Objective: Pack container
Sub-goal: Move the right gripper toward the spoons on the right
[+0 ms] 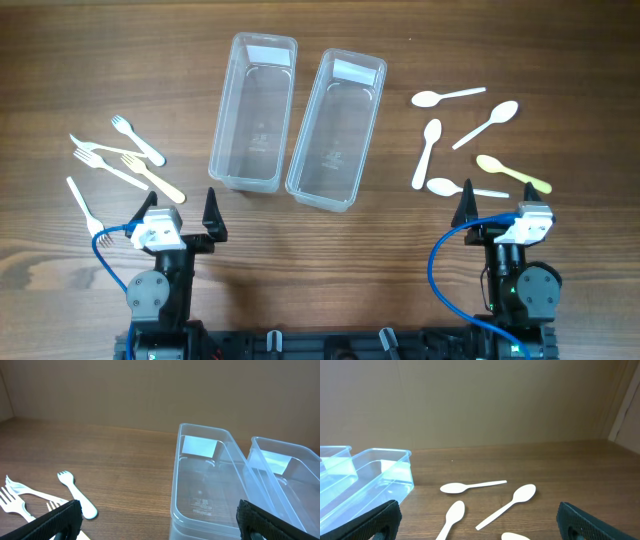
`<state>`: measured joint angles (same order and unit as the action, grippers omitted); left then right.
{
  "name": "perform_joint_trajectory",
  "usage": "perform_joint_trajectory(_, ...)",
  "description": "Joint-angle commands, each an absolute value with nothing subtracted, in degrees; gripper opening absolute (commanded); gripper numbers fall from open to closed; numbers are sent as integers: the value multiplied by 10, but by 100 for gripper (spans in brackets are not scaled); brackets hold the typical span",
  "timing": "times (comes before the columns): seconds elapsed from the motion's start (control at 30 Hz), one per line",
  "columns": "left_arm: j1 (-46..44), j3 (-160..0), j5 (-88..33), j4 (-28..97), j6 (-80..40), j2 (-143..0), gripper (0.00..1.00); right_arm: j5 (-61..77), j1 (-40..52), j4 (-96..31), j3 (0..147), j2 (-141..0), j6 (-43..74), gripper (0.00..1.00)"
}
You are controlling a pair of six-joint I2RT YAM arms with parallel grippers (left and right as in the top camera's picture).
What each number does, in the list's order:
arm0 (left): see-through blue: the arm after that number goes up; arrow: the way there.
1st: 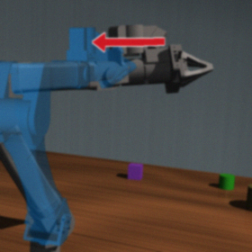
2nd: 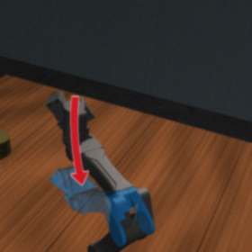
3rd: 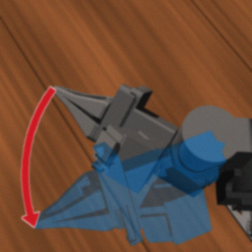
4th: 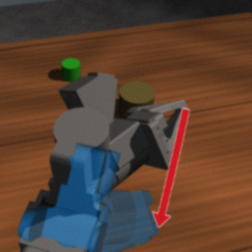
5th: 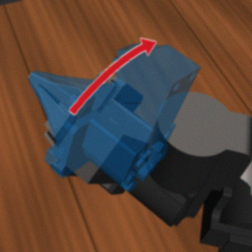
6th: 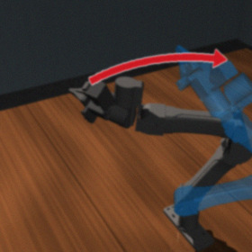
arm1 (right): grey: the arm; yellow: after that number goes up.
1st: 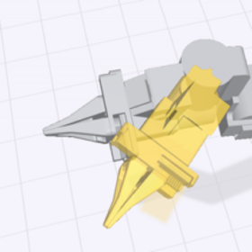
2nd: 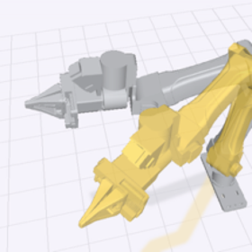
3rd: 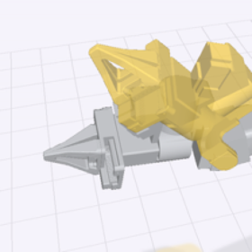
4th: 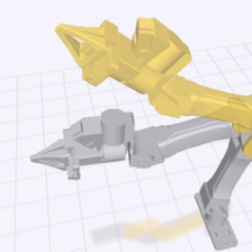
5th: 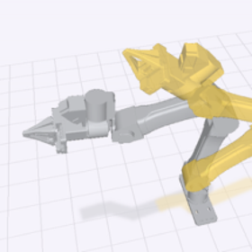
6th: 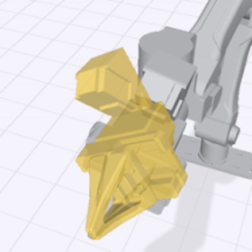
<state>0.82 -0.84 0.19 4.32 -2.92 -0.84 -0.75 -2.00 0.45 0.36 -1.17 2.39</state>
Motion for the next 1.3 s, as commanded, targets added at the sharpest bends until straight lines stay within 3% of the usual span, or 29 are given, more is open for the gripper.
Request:
perform_joint_trajectory(0.0,12,-3,7,41,-35,-4,100,-21,-17,6,3,-10,34,100)
perform_joint_trajectory(0.67,12,-3,7,41,-35,-4,100,-18,-17,7,3,-10,35,100)
perform_joint_trajectory(0.87,12,-3,7,41,-35,-4,100,140,-17,17,15,-10,60,100)
perform_joint_trajectory(0.97,12,-3,7,41,-35,-4,100,110,-17,-38,95,-30,75,100)
perform_joint_trajectory(1.1,12,-3,7,41,-35,-4,100,90,-17,-186,312,-206,-34,100)
perform_joint_trajectory(1.17,12,-3,7,41,-35,-4,100,91,-17,-391,511,-429,-123,100)
perform_joint_trajectory(1.27,12,-3,7,41,-35,-4,100,90,-17,-517,608,-587,-184,100)
